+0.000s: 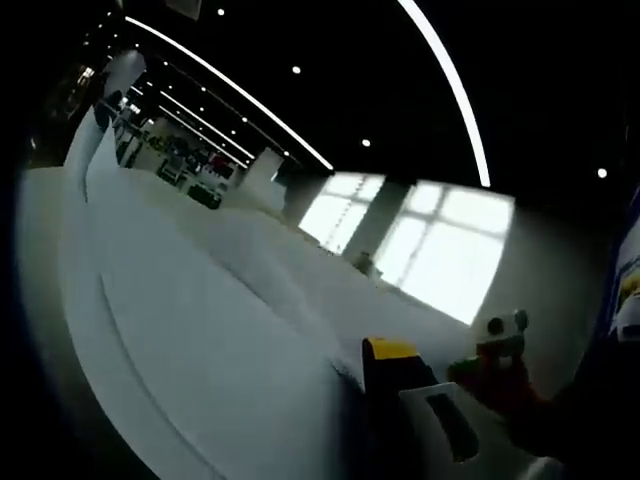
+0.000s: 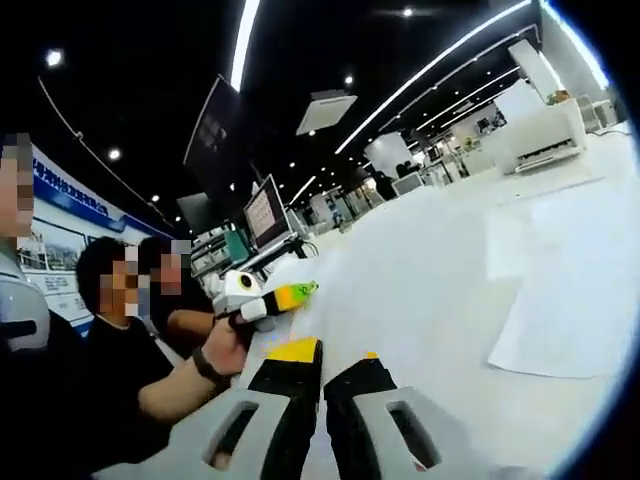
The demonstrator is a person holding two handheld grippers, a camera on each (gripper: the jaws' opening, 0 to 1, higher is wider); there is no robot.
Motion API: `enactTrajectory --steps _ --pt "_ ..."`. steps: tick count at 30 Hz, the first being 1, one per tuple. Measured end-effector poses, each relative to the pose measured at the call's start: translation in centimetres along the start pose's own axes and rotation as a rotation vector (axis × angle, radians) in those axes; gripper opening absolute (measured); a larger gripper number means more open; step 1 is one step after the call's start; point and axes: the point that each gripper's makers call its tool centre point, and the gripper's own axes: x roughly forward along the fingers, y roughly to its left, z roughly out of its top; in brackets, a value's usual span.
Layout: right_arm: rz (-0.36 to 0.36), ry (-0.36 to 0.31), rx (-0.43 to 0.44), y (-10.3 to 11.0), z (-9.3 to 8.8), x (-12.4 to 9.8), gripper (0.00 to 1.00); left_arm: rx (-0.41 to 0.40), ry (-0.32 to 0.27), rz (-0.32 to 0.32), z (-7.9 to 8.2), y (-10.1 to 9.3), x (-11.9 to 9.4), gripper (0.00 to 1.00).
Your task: Organize the stack of printing papers by aligning and flattening the scattered papers on the table
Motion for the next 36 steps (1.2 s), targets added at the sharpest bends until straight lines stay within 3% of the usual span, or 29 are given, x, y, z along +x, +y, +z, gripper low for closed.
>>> enactTrajectory --steps 30,36 --pt "0.071 0.020 0.003 2.1 -0.1 1.0 0.00 -0.016 -0.011 -0.006 0.2 -0.3 -0.1 0.22" --pt "0.079 0.019 0.000 2.2 -0.5 1.4 0.00 -0.046 -0.030 -0.025 0.6 -0.5 -0.2 0.26"
